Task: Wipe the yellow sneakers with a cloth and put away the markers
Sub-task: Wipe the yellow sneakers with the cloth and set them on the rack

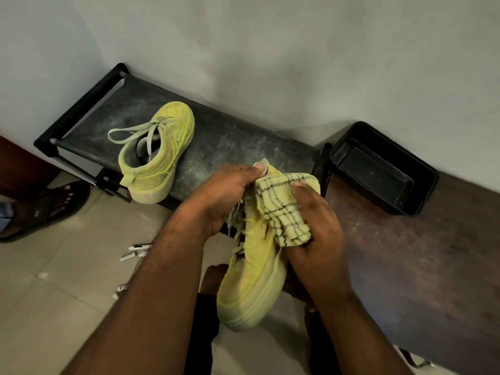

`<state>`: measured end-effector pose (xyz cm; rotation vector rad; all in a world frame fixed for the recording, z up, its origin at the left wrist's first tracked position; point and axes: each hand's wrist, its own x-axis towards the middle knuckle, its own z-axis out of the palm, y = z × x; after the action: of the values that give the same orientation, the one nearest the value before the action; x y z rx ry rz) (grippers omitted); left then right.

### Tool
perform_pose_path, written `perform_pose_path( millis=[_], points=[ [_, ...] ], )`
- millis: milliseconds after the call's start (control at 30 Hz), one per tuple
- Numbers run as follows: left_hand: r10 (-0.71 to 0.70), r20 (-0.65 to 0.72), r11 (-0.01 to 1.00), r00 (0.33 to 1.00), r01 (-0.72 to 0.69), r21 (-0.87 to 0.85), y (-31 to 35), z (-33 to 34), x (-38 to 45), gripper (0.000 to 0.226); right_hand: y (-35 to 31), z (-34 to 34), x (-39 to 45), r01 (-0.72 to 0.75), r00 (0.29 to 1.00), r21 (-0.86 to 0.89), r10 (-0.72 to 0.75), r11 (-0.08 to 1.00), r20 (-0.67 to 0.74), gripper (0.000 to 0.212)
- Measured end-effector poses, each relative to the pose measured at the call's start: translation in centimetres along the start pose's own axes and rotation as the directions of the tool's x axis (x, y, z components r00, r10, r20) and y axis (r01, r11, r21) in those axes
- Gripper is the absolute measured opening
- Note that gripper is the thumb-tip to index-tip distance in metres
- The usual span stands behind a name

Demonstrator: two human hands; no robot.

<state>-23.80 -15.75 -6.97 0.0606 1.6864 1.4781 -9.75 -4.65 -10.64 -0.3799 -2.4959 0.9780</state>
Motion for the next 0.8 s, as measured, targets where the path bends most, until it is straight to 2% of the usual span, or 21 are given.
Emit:
perform_pose_path(
  millis=[33, 67, 167, 200, 333, 367, 467, 500, 533, 633, 667, 767, 800],
  points=[
    [-0.002, 0.013, 1.000, 1.000, 0.002, -0.004, 0.0, -0.1, 0.0, 0.040, 0.2, -0.1, 0.1, -0.106, 0.994, -0.013, 0.106, 0.994, -0.027, 0.054],
    [-0.009, 0.020, 1.000, 1.000, 0.009, 0.002, 0.0, -0.3, -0.1, 0.042, 0.1, -0.2, 0.1, -0.128, 0.992, -0.031, 0.127, 0.991, -0.023, 0.056],
    [-0.049, 0.013, 0.999, 0.999, 0.049, -0.017, 0.0, -0.7, 0.0, 0.050, -0.4, 0.0, -0.3, 0.148, 0.985, -0.096, -0.138, 0.984, 0.108, 0.057],
    [-0.058, 0.009, 0.998, 0.998, 0.058, -0.031, -0.1, -0.8, 0.1, 0.052, -0.2, 0.1, -0.3, 0.196, 0.975, -0.126, -0.179, 0.973, 0.130, 0.057],
    [-0.085, 0.019, 0.996, 0.996, 0.085, 0.006, -0.1, -0.6, 0.1, 0.060, 0.5, -0.5, 0.1, -0.020, 0.999, -0.166, 0.025, 0.986, 0.028, 0.059],
    [-0.089, 0.016, 0.996, 0.996, 0.089, -0.001, -0.1, -0.6, 0.1, 0.065, 0.1, -0.4, 0.1, 0.013, 0.999, -0.167, -0.008, 0.986, 0.033, 0.060],
    [-0.087, 0.017, 0.995, 0.996, 0.088, -0.044, 0.0, -0.8, 0.1, 0.081, -1.1, 0.4, -0.2, 0.280, 0.953, -0.174, -0.252, 0.944, 0.168, 0.065],
    [-0.085, 0.015, 0.995, 0.996, 0.086, -0.058, 0.0, -0.7, 0.2, 0.080, -1.1, 0.4, -0.2, 0.301, 0.946, -0.180, -0.270, 0.936, 0.180, 0.064],
    [-0.077, 0.001, 0.995, 0.997, 0.077, -0.062, 0.1, -0.7, 0.2, 0.075, -0.9, 0.4, -0.1, 0.260, 0.959, -0.185, -0.232, 0.948, 0.160, 0.061],
    [-0.044, -0.022, 0.999, 0.999, 0.044, -0.012, 0.3, -0.5, -0.1, 0.062, -0.4, -0.3, -0.1, -0.028, 0.998, -0.178, 0.037, 0.984, 0.051, 0.060],
    [-0.049, -0.016, 0.999, 0.999, 0.048, -0.007, 0.3, -0.4, -0.1, 0.066, -0.5, -0.2, -0.2, -0.036, 0.997, -0.171, 0.047, 0.985, 0.063, 0.062],
    [-0.087, 0.008, 0.996, 0.996, 0.087, -0.017, 0.4, -0.2, -0.2, 0.092, -0.9, 0.4, -0.7, 0.156, 0.977, -0.139, -0.133, 0.978, 0.164, 0.065],
    [-0.092, -0.006, 0.996, 0.996, 0.092, 0.020, 0.3, -0.3, -0.1, 0.092, -0.9, 0.5, -0.8, 0.202, 0.967, -0.140, -0.175, 0.969, 0.184, 0.065]
  ],
)
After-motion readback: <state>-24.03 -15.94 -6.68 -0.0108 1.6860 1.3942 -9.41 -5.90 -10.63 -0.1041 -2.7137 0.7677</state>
